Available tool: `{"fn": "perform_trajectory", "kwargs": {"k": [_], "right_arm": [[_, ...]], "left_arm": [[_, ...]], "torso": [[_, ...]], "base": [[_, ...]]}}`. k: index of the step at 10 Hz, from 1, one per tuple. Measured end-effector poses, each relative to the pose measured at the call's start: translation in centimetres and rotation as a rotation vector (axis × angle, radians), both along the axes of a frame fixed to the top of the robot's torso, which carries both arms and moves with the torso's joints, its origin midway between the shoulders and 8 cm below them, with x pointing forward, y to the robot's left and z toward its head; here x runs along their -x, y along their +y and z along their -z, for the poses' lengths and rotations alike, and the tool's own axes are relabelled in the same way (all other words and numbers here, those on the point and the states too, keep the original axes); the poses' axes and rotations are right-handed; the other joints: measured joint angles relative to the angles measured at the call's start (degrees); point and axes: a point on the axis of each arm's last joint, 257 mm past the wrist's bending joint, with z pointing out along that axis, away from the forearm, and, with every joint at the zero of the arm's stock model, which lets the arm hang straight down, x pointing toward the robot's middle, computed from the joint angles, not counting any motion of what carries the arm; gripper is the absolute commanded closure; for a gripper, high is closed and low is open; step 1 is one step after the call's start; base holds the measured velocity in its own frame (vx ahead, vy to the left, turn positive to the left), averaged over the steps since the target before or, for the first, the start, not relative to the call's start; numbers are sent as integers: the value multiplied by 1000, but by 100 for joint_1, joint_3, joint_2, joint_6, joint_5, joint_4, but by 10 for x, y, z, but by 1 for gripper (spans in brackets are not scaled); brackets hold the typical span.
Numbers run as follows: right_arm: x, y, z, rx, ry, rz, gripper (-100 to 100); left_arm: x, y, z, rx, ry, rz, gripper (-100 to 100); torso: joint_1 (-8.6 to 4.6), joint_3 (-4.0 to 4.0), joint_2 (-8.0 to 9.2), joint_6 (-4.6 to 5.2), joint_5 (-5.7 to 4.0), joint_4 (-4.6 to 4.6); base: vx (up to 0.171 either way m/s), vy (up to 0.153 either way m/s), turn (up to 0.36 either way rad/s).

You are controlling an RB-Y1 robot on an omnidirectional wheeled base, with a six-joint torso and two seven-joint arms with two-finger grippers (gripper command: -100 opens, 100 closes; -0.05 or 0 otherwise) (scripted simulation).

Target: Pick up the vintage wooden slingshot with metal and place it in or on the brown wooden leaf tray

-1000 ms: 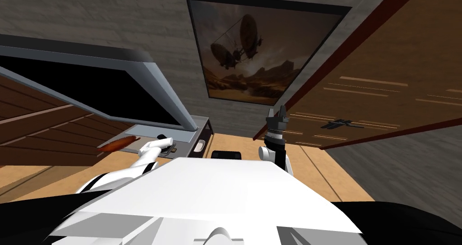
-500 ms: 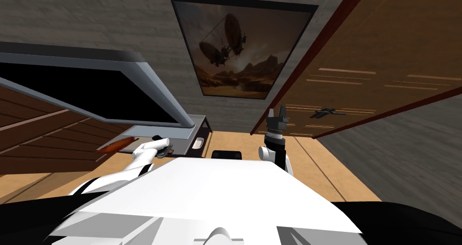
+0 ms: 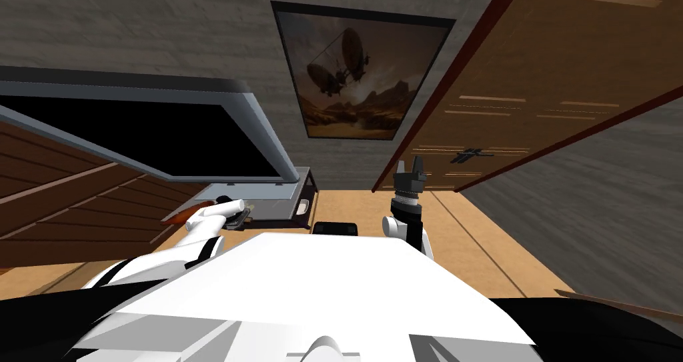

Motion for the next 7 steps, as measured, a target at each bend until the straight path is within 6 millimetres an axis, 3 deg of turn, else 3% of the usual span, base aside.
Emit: {"fn": "perform_trajectory", "kwargs": {"k": [2, 3, 4, 7], "right_arm": [[0, 0, 0, 0, 0, 0, 0], [0, 0, 0, 0, 0, 0, 0], [0, 0, 0, 0, 0, 0, 0], [0, 0, 0, 0, 0, 0, 0]], "left_arm": [[-10, 7, -15, -5, -21, -17, 100], [-16, 10, -21, -3, -31, -27, 100], [-19, 15, -27, -8, -38, -35, 100], [-27, 16, -32, -5, -52, -37, 100]], "torso": [[6, -4, -13, 5, -1, 3], [16, -3, -10, 3, 2, 2], [-34, -10, -27, 28, 3, 5], [-112, -39, -74, 2, -18, -12]], "base": [[-185, 317, -120], [-157, 193, -326], [-100, 82, -179], [-54, 52, 56]]}}
